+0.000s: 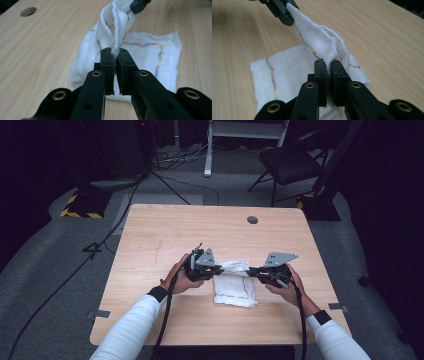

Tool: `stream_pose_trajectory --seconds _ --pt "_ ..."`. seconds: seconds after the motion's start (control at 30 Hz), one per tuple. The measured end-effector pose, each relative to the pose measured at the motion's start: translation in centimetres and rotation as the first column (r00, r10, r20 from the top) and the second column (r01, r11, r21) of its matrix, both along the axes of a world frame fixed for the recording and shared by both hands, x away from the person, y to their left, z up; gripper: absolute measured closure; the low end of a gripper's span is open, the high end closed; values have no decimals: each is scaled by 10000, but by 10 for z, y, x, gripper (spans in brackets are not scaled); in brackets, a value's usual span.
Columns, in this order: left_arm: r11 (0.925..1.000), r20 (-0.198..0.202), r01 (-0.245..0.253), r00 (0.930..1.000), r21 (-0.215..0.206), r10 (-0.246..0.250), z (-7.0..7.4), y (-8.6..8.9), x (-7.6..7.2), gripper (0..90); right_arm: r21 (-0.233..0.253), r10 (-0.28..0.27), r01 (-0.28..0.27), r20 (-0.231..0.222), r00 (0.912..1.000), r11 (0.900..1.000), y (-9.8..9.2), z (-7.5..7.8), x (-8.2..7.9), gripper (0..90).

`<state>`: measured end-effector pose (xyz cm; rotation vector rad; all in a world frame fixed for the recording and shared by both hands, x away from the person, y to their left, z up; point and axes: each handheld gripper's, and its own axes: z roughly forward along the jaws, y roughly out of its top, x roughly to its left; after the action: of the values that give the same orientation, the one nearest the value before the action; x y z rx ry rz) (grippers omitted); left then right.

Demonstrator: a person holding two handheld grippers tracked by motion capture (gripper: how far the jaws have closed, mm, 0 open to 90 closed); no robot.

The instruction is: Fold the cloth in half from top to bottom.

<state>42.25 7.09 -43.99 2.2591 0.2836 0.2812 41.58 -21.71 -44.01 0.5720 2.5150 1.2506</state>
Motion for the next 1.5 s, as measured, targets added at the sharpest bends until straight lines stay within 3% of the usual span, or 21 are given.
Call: stream_pose_trajectory --seconds 0.33,0.5,0.63,0.9,1.17,1.37,1.4,1.5 --pt "9947 35 448 9990 928 -453 -18 -7 -25 831 -662 257 -285 -431 9987 9974 -2 -17 -22 818" --pt "9921 -88 465 9989 1162 -458 -25 -6 -30 822 -898 410 -459 -555 9976 9949 -3 -23 -29 799" --pt "9925 -252 424 9989 1142 -398 -29 -5 -35 809 -990 459 -528 -710 9964 9937 -4 -28 -33 786" --pt "9906 -219 441 9989 1292 -416 -33 -4 -46 794 -1175 590 -679 -774 9953 9907 -8 -34 -44 828" --pt "9908 -268 495 9986 1258 -464 -33 4 -54 775 -1187 569 -669 -861 9947 9907 -16 -35 -55 779" --pt "9897 -644 516 9970 1332 -433 -37 13 -64 726 -1174 171 -256 -728 9972 9928 -29 -33 -64 700" --pt "9894 -561 440 9978 1384 -365 -37 15 -67 694 -1059 -134 89 -424 9990 9943 -32 -28 -62 674" --pt "9945 -572 4 9983 1044 56 -35 19 -68 645 -887 -306 278 -312 9990 9957 -31 -24 -58 670"
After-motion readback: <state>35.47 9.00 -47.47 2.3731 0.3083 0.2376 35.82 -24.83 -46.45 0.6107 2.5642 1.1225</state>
